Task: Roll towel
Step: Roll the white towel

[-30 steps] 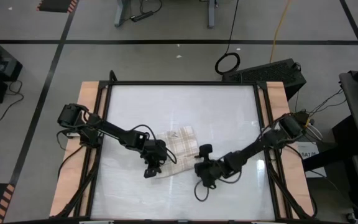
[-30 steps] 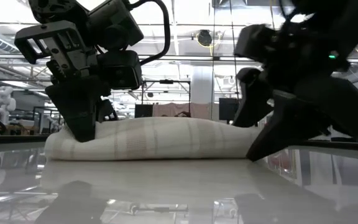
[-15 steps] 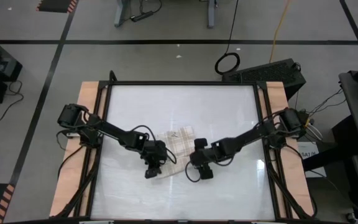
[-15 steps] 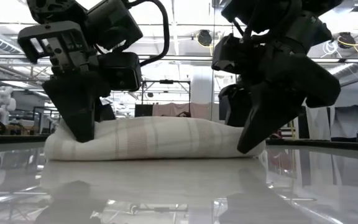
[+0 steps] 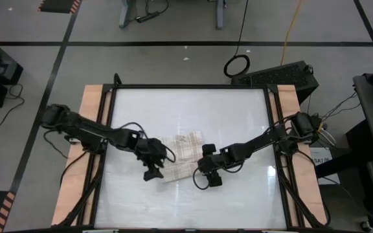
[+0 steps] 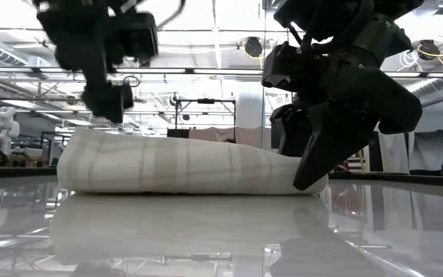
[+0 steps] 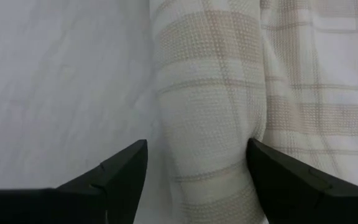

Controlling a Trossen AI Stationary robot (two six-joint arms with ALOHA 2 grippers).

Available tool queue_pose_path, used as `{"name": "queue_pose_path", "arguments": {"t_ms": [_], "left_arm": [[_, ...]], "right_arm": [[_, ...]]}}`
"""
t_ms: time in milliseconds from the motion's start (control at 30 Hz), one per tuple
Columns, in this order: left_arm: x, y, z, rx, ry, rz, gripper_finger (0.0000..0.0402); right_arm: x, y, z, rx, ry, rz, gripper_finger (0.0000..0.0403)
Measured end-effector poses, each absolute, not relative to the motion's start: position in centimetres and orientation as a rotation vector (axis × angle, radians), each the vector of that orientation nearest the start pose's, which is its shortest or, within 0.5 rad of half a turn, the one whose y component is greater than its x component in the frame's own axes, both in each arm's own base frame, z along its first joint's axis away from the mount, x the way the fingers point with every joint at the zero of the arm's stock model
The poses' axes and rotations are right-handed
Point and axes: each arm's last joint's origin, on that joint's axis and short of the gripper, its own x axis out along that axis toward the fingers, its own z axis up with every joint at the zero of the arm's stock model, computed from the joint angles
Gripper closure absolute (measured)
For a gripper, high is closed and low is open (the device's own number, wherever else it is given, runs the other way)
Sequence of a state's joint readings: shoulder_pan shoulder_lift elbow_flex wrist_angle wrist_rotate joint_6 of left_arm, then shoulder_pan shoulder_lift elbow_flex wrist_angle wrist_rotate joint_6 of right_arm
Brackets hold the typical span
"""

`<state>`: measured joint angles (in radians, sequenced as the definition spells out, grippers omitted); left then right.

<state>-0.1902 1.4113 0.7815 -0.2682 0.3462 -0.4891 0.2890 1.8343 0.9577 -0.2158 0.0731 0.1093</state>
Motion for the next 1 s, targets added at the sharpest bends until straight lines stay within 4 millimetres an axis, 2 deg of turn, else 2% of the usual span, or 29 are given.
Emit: {"name": "queue_pose_path", "arguments": {"t_ms": [100, 200, 267, 433, 600, 733, 867, 1000], "left_arm": [[25.3, -6.5, 21.5, -0.431, 0.905, -0.197, 0.0120], [24.3, -8.6, 22.7, -0.265, 0.793, -0.132, 0.0120], [23.8, -10.4, 22.6, -0.172, 0.750, -0.082, 0.0119], [23.8, -15.3, 20.6, -0.049, 0.664, -0.062, 0.0119], [25.1, -17.9, 18.6, -0.036, 0.624, -0.037, 0.0122], [25.9, -18.6, 16.2, -0.038, 0.695, -0.014, 0.0146], [26.0, -18.5, 13.9, 0.009, 0.771, 0.051, 0.0180], [25.8, -18.3, 13.3, 0.065, 0.758, 0.146, 0.0188]], "right_arm": [[32.3, 9.4, 12.3, -0.098, 1.085, 0.134, 0.0140], [32.3, 9.4, 12.3, -0.089, 1.084, 0.129, 0.0140], [32.3, 9.4, 12.3, -0.082, 1.083, 0.126, 0.0140], [32.4, 9.2, 12.3, -0.068, 1.082, 0.118, 0.0140], [32.4, 9.0, 12.3, -0.054, 1.083, 0.119, 0.0140], [32.5, 8.8, 12.3, -0.039, 1.085, 0.123, 0.0140], [32.5, 8.8, 12.3, -0.040, 1.085, 0.123, 0.0140], [32.5, 8.8, 12.3, -0.039, 1.086, 0.122, 0.0140]]}}
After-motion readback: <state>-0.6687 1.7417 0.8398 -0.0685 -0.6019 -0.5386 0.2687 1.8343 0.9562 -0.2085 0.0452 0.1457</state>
